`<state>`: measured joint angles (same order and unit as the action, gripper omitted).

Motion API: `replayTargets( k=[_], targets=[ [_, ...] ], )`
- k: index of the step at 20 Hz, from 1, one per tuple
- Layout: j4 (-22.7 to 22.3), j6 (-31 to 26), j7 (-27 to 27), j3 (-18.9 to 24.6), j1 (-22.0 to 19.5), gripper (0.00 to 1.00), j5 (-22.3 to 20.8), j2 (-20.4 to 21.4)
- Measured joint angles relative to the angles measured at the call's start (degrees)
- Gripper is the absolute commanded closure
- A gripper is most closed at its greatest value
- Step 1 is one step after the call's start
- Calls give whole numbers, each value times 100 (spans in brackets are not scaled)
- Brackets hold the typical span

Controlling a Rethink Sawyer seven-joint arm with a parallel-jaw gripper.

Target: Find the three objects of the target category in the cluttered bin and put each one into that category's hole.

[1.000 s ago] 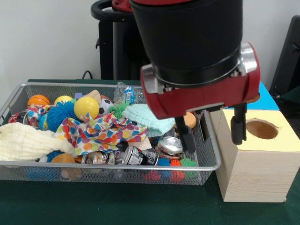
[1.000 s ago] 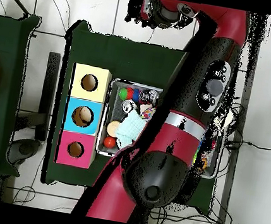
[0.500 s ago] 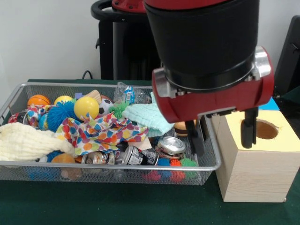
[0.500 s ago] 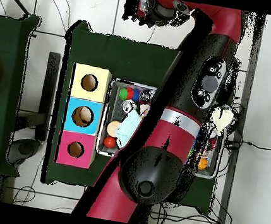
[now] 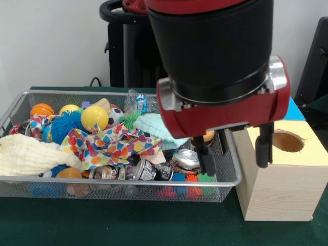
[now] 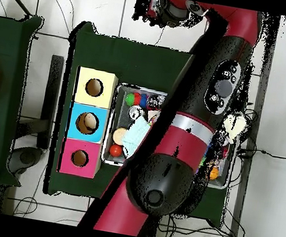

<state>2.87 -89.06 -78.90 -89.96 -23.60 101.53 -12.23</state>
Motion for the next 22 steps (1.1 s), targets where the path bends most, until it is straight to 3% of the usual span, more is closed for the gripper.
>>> replayTargets(
  k=[7,11,14,18,20,22],
  targets=[
    [0,41,0,23,1,0,-74,-1],
    [-2,61,0,289,41,0,-439,-1],
    [-4,94,0,823,140,0,-1141,1],
    [-10,99,0,1860,350,0,-2499,8],
    [-18,99,0,2682,534,0,-3559,38],
    [-35,98,0,3116,636,0,-4097,73]
  ],
)
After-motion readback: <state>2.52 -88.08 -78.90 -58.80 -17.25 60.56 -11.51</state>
